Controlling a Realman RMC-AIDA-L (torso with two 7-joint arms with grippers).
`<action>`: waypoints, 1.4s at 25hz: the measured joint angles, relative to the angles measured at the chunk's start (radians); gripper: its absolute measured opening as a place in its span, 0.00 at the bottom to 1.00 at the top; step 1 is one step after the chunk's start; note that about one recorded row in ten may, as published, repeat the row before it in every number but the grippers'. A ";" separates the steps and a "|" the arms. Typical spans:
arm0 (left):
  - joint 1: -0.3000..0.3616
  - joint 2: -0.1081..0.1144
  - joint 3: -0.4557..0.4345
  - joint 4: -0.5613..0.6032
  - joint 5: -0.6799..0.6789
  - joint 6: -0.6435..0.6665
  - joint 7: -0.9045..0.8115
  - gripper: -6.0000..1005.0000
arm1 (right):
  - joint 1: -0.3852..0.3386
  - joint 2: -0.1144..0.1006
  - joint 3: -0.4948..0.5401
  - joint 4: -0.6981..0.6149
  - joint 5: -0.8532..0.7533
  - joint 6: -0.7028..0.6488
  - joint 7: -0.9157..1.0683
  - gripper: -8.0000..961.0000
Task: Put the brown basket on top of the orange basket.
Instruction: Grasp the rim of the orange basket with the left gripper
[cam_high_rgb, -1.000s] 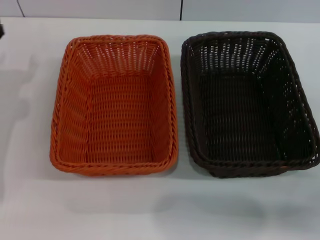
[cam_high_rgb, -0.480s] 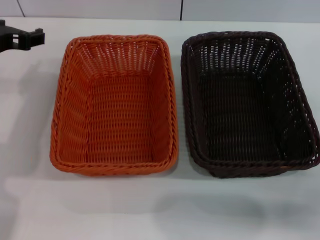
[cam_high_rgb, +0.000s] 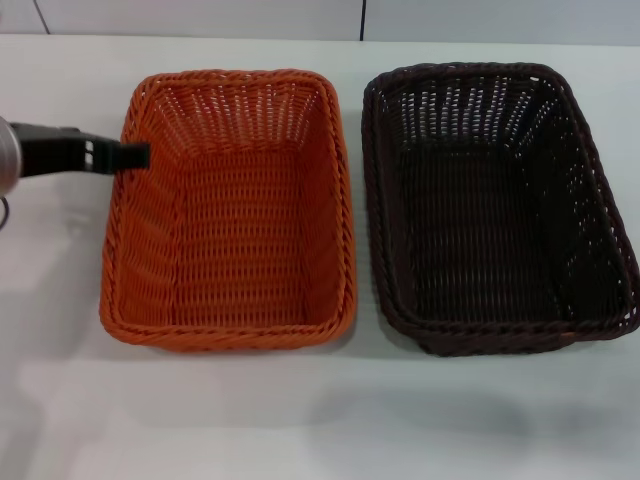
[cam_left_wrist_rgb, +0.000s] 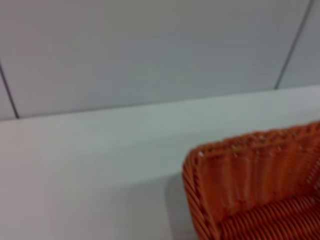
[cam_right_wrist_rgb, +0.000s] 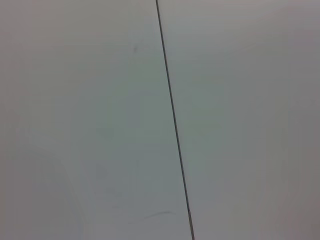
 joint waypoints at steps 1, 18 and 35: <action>0.000 0.000 0.008 -0.004 0.001 -0.001 0.000 0.74 | 0.000 0.000 0.000 0.000 0.000 0.000 0.000 0.85; -0.064 0.000 0.038 -0.182 0.001 -0.005 -0.002 0.69 | -0.001 0.000 0.005 0.004 0.000 0.004 0.000 0.85; -0.075 0.006 0.076 -0.185 0.049 -0.009 0.072 0.50 | 0.005 0.000 -0.006 -0.006 -0.006 0.007 -0.001 0.85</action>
